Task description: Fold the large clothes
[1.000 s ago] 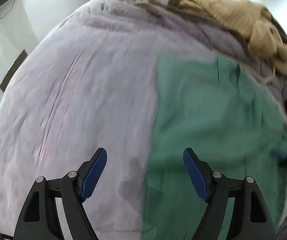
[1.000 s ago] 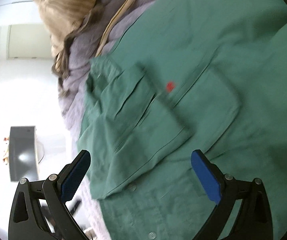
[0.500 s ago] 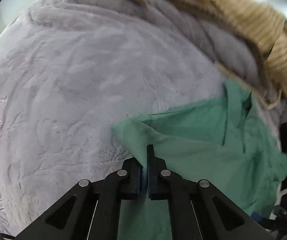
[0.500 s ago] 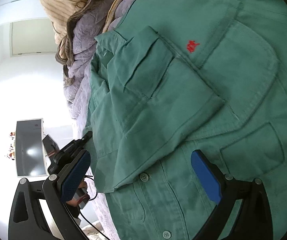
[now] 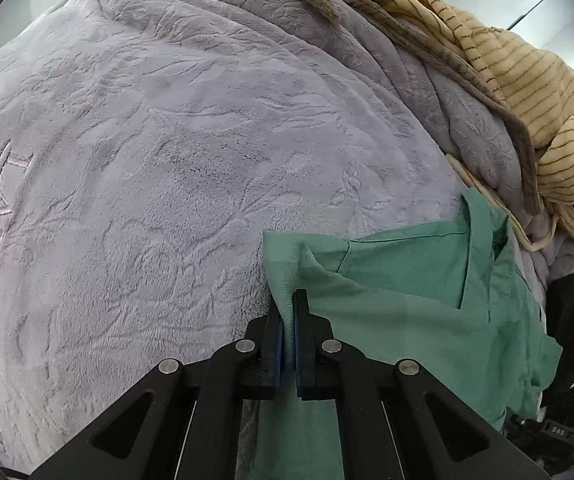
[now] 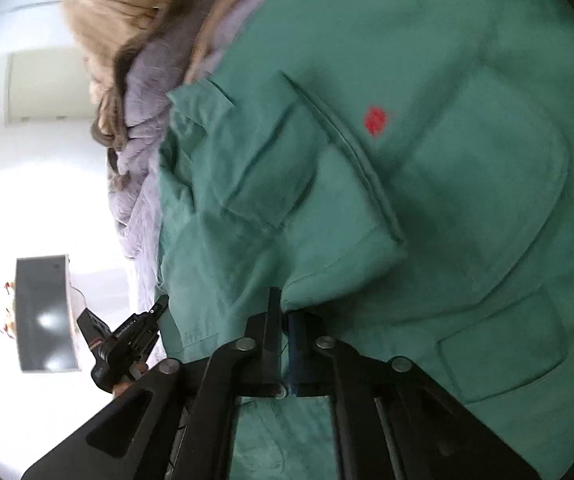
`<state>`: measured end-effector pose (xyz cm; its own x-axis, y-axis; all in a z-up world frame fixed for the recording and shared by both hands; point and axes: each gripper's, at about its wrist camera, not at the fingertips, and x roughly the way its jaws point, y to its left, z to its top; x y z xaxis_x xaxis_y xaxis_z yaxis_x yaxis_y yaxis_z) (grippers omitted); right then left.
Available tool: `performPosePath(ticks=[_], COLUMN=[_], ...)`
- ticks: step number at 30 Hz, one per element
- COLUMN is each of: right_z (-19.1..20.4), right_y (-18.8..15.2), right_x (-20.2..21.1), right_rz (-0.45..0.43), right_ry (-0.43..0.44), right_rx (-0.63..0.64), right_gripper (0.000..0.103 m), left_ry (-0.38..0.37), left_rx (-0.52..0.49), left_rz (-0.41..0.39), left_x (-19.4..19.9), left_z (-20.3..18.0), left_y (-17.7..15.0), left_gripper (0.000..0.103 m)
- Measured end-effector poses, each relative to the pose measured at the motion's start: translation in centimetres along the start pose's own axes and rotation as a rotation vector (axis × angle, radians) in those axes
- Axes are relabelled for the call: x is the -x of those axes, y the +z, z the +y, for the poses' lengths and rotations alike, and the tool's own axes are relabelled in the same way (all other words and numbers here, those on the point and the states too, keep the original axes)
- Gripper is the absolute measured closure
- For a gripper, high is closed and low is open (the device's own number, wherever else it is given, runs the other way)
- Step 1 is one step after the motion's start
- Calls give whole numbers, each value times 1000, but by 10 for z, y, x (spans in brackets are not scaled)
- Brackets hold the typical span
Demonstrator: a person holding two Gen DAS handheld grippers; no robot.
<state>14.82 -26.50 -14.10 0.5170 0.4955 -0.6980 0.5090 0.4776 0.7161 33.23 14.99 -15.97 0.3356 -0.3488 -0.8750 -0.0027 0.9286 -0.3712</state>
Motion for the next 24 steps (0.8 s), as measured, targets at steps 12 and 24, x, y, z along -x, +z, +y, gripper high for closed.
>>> performPosePath(ticks=[12,24], right_z=[-48,-2], right_y=[-17,-57], right_x=[25,24], right_rz=[48,177], right_ry=[-151,55], right_rx=[-3,118], right_gripper=[85,35], left_ry=[65,133], left_rx=[-41,-239], left_rz=[-21,18], left_x=[2,92], left_z=[-9,-38], left_y=[-1,-82], left_gripper=[97,32])
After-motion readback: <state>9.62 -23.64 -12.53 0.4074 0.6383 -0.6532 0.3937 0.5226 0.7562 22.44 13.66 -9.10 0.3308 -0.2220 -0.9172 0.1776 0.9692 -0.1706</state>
